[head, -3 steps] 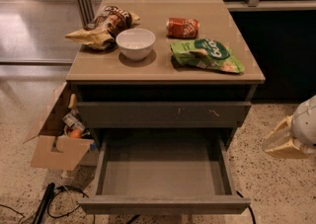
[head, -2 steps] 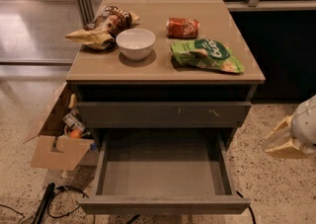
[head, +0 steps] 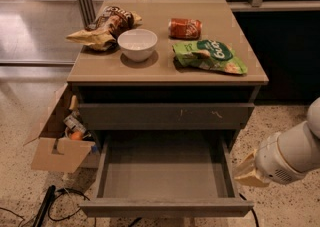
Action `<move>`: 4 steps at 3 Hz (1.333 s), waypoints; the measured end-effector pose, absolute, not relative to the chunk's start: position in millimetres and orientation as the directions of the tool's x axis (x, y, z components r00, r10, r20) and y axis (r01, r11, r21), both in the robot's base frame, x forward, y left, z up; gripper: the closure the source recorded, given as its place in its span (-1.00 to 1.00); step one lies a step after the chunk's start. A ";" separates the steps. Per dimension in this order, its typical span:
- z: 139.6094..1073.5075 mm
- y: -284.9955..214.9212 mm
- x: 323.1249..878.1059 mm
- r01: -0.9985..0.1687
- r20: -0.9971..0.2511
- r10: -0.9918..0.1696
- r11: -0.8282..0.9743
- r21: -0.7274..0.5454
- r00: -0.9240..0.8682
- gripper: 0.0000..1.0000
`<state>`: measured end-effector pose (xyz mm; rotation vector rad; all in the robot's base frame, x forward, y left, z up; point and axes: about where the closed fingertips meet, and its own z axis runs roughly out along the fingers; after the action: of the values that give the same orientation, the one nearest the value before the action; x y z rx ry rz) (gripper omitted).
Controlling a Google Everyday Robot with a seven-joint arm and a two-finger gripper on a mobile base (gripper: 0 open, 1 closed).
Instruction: Close middle drawer
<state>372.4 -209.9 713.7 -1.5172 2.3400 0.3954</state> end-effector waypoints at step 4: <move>614.2 -189.2 359.2 -0.893 -0.489 -0.761 0.441 0.092 -0.427 1.00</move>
Offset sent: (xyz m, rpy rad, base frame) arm -0.0227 0.0168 -0.1309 0.1462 -0.0377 -0.0735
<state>359.2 -189.2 614.2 -1.4035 2.3221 0.4819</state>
